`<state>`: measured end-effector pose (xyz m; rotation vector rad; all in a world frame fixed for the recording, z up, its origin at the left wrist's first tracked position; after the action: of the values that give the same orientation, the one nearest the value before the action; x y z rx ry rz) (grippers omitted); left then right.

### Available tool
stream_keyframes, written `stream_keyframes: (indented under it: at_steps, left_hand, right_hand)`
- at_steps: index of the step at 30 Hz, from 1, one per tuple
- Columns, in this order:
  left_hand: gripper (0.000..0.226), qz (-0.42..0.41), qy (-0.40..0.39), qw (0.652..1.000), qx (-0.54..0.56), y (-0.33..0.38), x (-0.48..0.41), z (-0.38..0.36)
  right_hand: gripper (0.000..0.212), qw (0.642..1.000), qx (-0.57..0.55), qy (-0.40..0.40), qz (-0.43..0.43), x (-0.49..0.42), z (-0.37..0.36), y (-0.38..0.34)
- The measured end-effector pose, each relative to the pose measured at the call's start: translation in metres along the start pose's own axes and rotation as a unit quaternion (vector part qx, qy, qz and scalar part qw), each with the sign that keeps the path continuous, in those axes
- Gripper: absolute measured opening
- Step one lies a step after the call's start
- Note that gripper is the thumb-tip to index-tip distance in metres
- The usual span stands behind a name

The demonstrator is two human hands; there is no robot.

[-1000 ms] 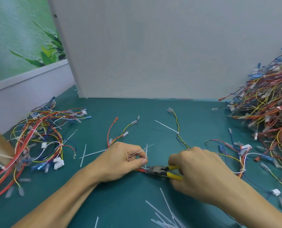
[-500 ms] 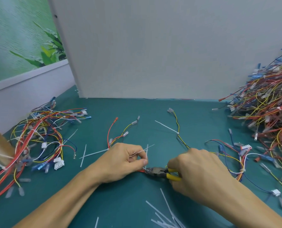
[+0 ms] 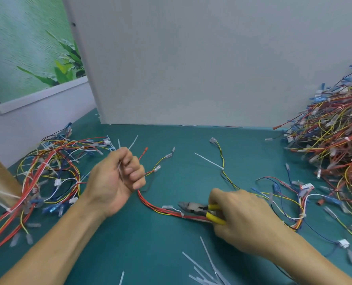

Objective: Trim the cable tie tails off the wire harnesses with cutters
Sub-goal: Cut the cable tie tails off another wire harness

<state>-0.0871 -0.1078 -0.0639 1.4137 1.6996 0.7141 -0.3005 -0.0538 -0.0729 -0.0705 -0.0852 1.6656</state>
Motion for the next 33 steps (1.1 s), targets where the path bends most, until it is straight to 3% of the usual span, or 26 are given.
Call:
stream_keyframes:
  at_steps: [6,10,12,13,14,16,18,21,23,26,29,31,33]
  left_hand:
    - [0.009,0.001,-0.027,0.999,-0.041,0.001,-0.002,0.004]
    - [0.024,0.006,-0.059,0.991,-0.118,0.0,-0.001,0.007]
    - [0.021,-0.011,-0.117,0.974,-0.194,0.004,0.001,0.0]
    - [0.018,-0.034,-0.171,0.948,-0.264,0.007,0.003,-0.006]
    - [0.015,-0.07,-0.237,0.899,-0.361,0.009,0.007,-0.014]
    - [0.013,-0.13,-0.341,0.761,-0.537,0.002,0.016,-0.023]
    - [0.02,-0.147,-0.387,0.664,-0.623,-0.008,0.022,-0.026]
    - [0.019,-0.22,-0.413,0.57,-0.676,-0.011,0.029,-0.036]
    - [0.021,-0.273,-0.421,0.539,-0.677,-0.011,0.031,-0.043]
    - [0.016,-0.302,-0.434,0.514,-0.676,-0.011,0.035,-0.05]
    - [0.011,-0.301,-0.442,0.523,-0.663,-0.009,0.035,-0.051]
    - [0.009,-0.269,-0.455,0.563,-0.636,-0.014,0.036,-0.05]
    - [0.01,-0.207,-0.47,0.628,-0.586,-0.025,0.038,-0.051]
  right_hand:
    - [0.016,0.982,0.102,-0.157,-0.013,0.003,0.001,0.042]
    - [0.012,0.965,0.131,-0.224,-0.023,0.009,0.006,0.066]
    - [0.013,0.963,0.132,-0.235,-0.023,0.009,0.006,0.069]
    - [0.013,0.962,0.132,-0.237,-0.021,0.009,0.006,0.069]
    - [0.013,0.962,0.134,-0.237,-0.018,0.009,0.007,0.068]
    - [0.014,0.963,0.135,-0.232,-0.015,0.008,0.008,0.067]
    - [0.014,0.965,0.131,-0.228,-0.017,0.007,0.01,0.067]
    - [0.013,0.968,0.126,-0.217,-0.013,0.007,0.015,0.066]
    - [0.013,0.971,0.119,-0.205,-0.004,0.007,0.02,0.063]
    - [0.013,0.977,0.102,-0.186,0.015,0.009,0.026,0.056]
    - [0.013,0.983,0.082,-0.164,0.03,0.01,0.032,0.049]
    - [0.015,0.986,0.076,-0.141,0.034,0.01,0.035,0.042]
    - [0.016,0.99,0.064,-0.118,0.037,0.01,0.035,0.032]
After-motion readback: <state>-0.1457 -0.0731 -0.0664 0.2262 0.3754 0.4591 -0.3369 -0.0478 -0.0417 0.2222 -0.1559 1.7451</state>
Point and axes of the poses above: each hand's wrist, its own x-axis away from the middle knuckle, its own z-axis out of the back of the hand, y = z × x, the point moved 9 cm from there along -x, towards the middle knuckle, and after that the axes turned 14 degrees about -z, right-handed, at the moved point
